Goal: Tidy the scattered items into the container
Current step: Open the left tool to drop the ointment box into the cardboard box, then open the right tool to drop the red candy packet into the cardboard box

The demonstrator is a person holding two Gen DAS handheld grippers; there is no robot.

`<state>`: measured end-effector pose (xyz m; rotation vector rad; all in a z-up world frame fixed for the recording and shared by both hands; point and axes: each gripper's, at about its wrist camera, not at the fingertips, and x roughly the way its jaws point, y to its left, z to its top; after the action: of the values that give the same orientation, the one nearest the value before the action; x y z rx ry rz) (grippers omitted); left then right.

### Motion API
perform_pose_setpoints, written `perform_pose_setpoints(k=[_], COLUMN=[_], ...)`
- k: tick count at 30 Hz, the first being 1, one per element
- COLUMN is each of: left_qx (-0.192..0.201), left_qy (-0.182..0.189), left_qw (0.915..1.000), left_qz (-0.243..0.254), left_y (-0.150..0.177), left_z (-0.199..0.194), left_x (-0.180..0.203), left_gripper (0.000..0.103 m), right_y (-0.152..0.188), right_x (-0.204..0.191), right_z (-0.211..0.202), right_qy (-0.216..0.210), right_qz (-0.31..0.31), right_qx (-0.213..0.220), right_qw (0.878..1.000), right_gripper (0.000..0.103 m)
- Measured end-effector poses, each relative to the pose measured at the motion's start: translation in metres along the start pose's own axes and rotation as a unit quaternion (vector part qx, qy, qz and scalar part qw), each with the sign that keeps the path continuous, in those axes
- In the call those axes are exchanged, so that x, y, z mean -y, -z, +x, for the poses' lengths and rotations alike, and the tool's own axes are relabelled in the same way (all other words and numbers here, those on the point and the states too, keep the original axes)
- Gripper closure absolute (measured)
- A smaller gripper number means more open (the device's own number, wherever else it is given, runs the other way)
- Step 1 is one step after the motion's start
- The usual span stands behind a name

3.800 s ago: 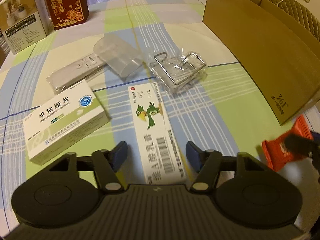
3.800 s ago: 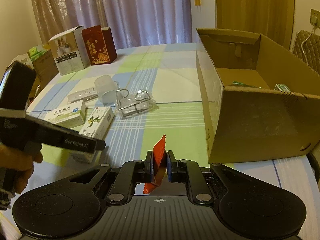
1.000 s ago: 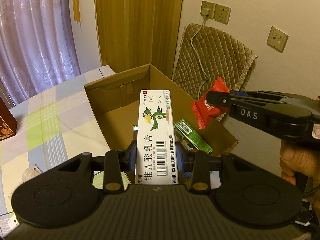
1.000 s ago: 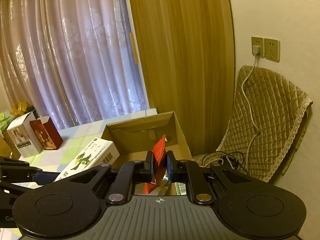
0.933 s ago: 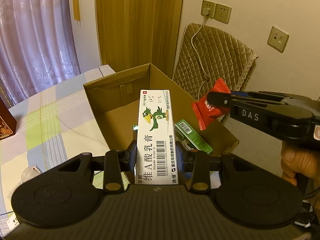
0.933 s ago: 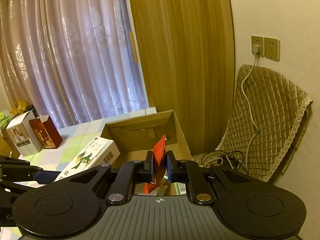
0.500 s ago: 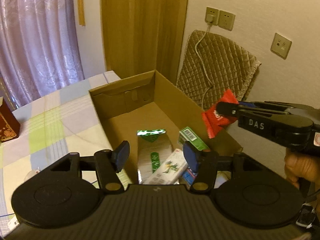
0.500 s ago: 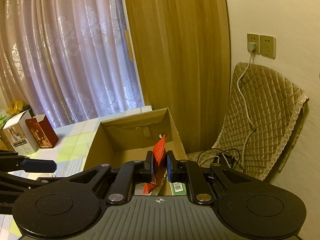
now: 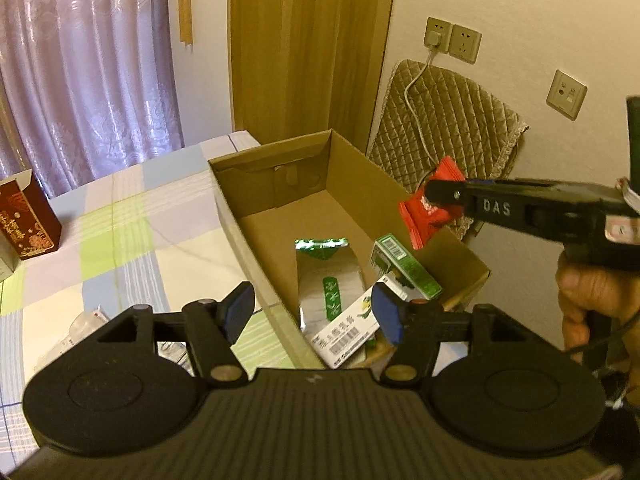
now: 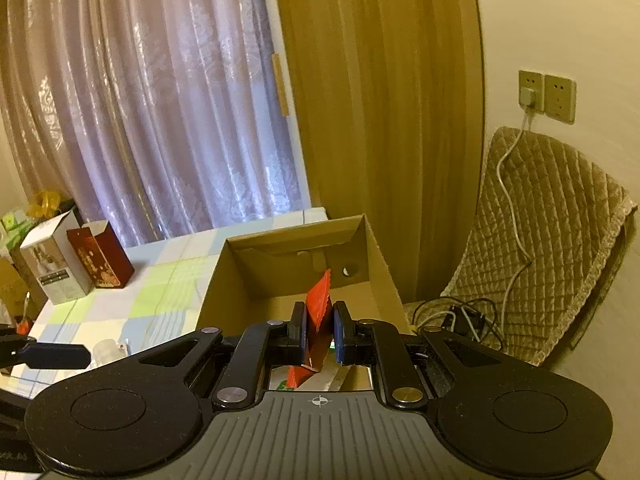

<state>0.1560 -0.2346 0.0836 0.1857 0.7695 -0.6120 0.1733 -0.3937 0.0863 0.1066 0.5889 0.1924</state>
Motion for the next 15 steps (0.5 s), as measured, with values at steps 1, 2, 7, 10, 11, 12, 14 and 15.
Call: perform_pose_setpoints(k=[1,2,7,10,11,12,14,15], left_qx=[-0.001,-0.001,-0.002,-0.001,-0.001,-0.001,-0.001,-0.001], left_qy=[0.0,0.0,-0.003,-0.006,-0.007,-0.008,-0.009,-0.01], left_qw=[1.0,1.0,0.9999,0.9998,0.9998,0.9997,0.9996,0.9996], left_qz=[-0.002,-0.004,-0.013,-0.018,-0.02,-0.021,-0.025,-0.027], left_y=[0.002,0.003,0.01,0.012,0.013,0.014,0.015,0.016], left_z=[-0.002,-0.004,-0.012,-0.015,-0.016,-0.017,-0.018,-0.018], left_x=[-0.002,-0.005,-0.016,-0.022,-0.024,-0.025,-0.029,-0.03], left_gripper=[0.043,0.043,0.043,0.043,0.043,0.043,0.043,0.043], right_y=[0.0,0.0,0.0,-0.002,-0.002,-0.003,-0.005,-0.005], right_x=[-0.002,-0.004,-0.018,-0.024,-0.026,-0.028,-0.03,-0.031], right_z=[0.001,0.001,0.008,0.012,0.014,0.015,0.017,0.019], right_qy=[-0.002,-0.003,-0.008,-0.011,-0.011,-0.011,-0.01,-0.01], right_qz=[-0.001,-0.003,-0.019,-0.028,-0.031,-0.032,-0.035,-0.037], right_qx=[0.0,-0.001,-0.006,-0.008,-0.009,-0.009,-0.01,-0.012], right_qw=[1.0,1.0,1.0,1.0,0.999,0.999,0.999,0.999], right_gripper=[0.088,0.088,0.088,0.088,0.088,0.088,0.088,0.088])
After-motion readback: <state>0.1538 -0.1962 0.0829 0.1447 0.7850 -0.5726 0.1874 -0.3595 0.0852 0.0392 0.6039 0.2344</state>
